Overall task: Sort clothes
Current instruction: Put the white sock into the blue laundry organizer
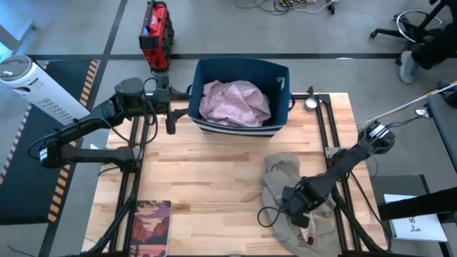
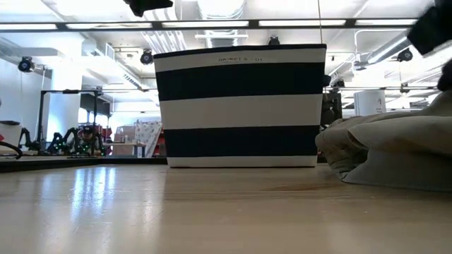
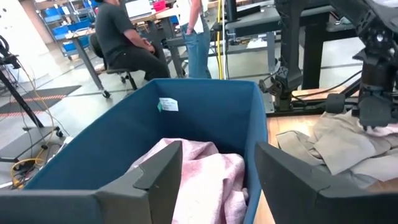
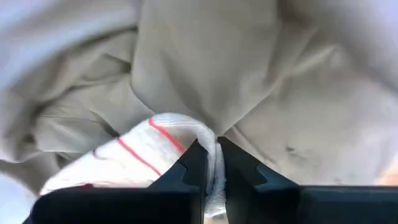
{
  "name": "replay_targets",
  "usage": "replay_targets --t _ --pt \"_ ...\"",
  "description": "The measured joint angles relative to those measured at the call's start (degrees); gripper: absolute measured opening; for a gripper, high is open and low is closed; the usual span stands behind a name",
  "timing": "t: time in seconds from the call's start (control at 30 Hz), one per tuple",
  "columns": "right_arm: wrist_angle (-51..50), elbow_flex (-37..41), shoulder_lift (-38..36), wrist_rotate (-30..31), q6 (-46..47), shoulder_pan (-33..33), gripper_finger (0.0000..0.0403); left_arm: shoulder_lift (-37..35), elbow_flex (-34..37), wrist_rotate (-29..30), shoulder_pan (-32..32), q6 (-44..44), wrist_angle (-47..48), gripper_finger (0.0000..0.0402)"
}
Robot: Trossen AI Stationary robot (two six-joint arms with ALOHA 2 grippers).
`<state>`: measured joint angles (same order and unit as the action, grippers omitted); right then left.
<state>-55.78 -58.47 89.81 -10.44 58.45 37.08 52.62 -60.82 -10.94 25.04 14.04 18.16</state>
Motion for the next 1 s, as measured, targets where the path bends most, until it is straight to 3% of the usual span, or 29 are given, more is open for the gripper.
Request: replay_targets --t 0.3,0.5,0.63,0.87,1.0 --pt "-7.0 -8.4 -7.9 11.2 0.7 -0.6 0.0005 0.7 0.0 -0.1 0.0 2.4 -0.4 0.0157" --pt "-12.8 -17.9 -11.2 30.8 -2.5 -3.9 0.0004 1.8 0.0 -0.1 0.0 5.1 -0.5 0.0137" --pt "-13.0 -25.2 -11.8 41.3 -11.6 -7.7 0.0004 3.1 0.0 -0.1 0.0 5.6 -0.6 0.0105" --pt "-10.9 -37.2 -11.0 52.4 -33.5 -17.6 0.0003 6.1 0.0 -0.5 0.4 8.0 -0.7 0.0017" --pt "-6.7 -41.7 -10.9 53.4 -46.1 -24.6 0.0003 6.4 0.0 -3.6 0.9 8.0 -1.3 0.0009"
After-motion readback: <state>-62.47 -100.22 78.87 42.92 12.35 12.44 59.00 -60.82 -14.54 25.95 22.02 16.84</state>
